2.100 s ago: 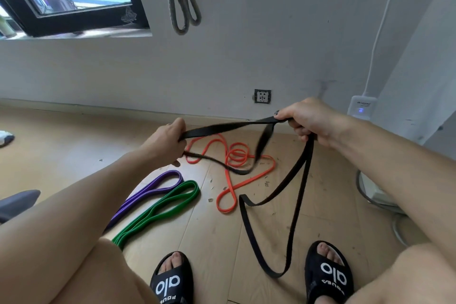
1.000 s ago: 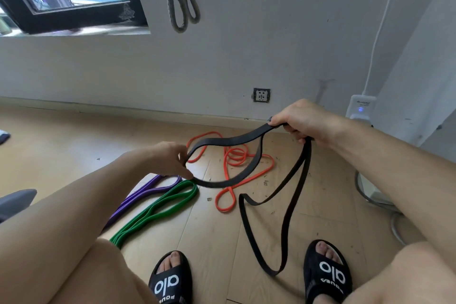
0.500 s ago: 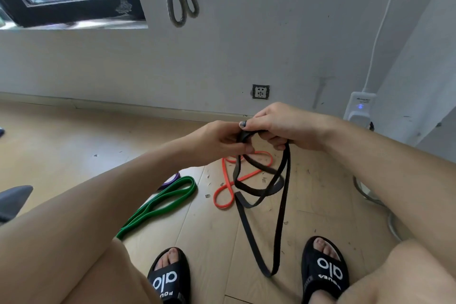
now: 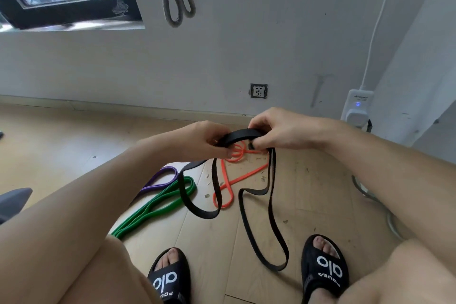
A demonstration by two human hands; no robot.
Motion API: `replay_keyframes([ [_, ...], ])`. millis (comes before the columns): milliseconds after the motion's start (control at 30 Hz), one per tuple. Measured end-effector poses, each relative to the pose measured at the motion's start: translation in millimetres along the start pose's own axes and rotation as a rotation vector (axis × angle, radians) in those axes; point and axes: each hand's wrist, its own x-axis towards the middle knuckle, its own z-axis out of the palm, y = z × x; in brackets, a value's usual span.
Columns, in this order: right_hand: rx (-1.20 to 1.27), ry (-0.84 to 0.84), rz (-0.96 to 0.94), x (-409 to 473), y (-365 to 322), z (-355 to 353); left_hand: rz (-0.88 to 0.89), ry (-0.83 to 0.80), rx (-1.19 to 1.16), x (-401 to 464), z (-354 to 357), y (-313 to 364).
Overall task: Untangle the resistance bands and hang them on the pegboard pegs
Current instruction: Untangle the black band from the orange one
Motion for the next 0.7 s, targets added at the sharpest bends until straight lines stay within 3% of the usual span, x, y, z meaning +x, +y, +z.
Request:
replay_keyframes([
  [133,-0.008,0.034,-0.041,6,-6,7,0.066,0.123,-0.154,2,5,7],
  [467,-0.184,0.069,0.098,3,26,-5,0.042,0.205,0.031,-8,-17,-1],
  [600,-0.137,0.102,0.080,2,24,-6,-0.073,0.134,0.180,-9,-17,-15],
  [700,-0.038,0.090,-0.009,4,5,-2,-0.059,0.053,0.236,-12,-12,-17],
])
